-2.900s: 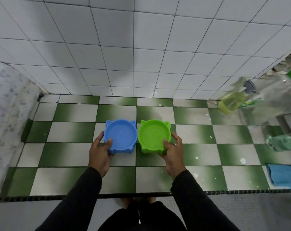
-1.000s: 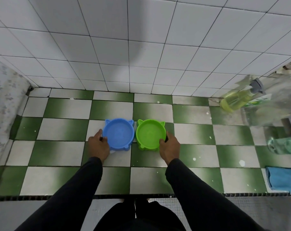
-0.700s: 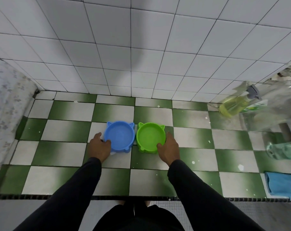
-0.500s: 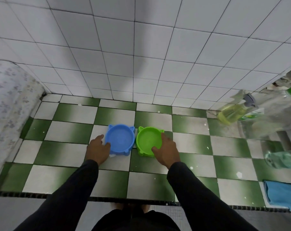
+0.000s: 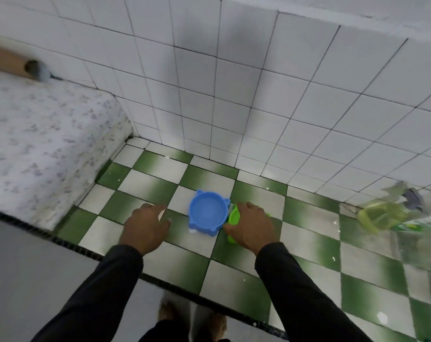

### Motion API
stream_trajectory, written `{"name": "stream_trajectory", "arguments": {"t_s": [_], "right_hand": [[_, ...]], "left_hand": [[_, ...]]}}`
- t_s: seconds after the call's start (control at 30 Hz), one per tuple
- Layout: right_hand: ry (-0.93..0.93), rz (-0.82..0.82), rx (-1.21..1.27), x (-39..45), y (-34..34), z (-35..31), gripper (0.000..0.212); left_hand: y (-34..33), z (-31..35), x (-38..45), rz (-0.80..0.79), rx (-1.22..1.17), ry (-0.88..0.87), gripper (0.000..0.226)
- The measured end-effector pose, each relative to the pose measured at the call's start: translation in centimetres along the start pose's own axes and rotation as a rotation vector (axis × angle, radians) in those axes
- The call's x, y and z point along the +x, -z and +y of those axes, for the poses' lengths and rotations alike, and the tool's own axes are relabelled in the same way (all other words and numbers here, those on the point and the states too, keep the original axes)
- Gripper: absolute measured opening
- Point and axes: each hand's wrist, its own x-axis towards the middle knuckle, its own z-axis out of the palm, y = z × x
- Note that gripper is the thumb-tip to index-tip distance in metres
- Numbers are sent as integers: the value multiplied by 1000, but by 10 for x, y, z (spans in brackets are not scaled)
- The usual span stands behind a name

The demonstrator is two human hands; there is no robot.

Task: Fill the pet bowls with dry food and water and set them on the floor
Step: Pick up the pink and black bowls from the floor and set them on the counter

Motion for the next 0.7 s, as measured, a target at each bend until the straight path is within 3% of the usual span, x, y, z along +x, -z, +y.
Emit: {"name": "stream_trajectory", "arguments": {"t_s": [0.1,0.23,0.37,0.7], "right_hand": [[66,3,10,-1,7,-29,73],[165,22,-32,-1,11,-70,84],[238,43,-53,-4,11,-120,66],[470,-9,-12,-31,-12,-290,67]], "left_hand": [[16,-14,-13,42,78,9,49],[41,-35,-31,109,97,39,51],[66,-66,-48,173,53,89,51],[132,-195,-108,307,-20,251,51]]}}
